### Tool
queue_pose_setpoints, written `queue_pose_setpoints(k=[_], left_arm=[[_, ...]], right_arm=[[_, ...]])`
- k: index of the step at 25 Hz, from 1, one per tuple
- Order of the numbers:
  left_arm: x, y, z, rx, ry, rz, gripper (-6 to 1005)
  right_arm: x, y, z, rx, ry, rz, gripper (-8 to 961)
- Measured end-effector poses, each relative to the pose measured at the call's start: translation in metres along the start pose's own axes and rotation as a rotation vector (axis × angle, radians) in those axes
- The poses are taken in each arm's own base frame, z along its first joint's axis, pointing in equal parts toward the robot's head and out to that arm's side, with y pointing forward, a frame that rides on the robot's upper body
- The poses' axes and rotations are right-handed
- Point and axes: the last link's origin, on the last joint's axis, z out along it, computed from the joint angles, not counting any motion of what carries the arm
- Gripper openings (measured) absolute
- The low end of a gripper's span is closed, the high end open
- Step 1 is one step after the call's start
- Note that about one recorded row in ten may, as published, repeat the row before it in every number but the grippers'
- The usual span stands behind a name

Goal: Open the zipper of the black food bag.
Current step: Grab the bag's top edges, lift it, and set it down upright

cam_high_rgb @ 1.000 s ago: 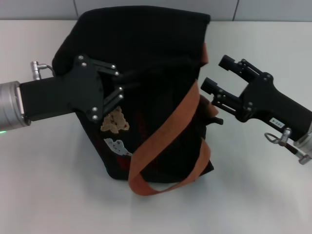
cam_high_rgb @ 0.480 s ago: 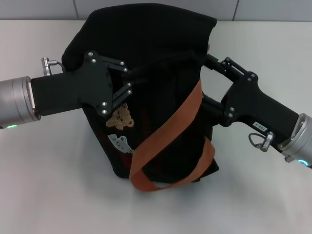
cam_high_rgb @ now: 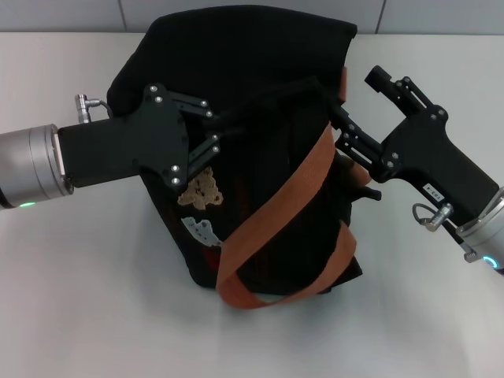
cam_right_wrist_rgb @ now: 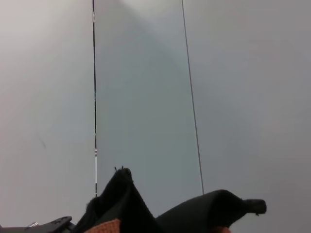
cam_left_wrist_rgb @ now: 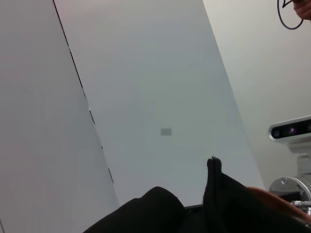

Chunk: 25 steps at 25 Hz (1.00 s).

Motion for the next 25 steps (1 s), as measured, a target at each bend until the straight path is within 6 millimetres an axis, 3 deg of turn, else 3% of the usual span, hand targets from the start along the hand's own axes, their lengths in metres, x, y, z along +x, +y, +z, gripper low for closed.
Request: queue_pose_setpoints(k=[7,12,18,25], left_arm=[[-0.003,0.002,-0.002,0.008,-0.006,-0.011,73],[-0.003,0.002,-0.002,0.009,-0.007,-0.012,72],[-0.003,0.003,-0.001,0.004,-0.001,-0.016,72],[-0.003,0.003,0.0,0.001,0.004,-0.021,72]], right_arm=[[0.002,0.001,-0.011,0.002,0.014,-0.023,772],[0.005,0.009,-0.017,-0.001,0.019,-0.141,770],[0.011,0.027,-0.014,0.0,0.018,-0.262,768],[0.016,0.03,-0.008,0.006,0.043,-0.303,766]])
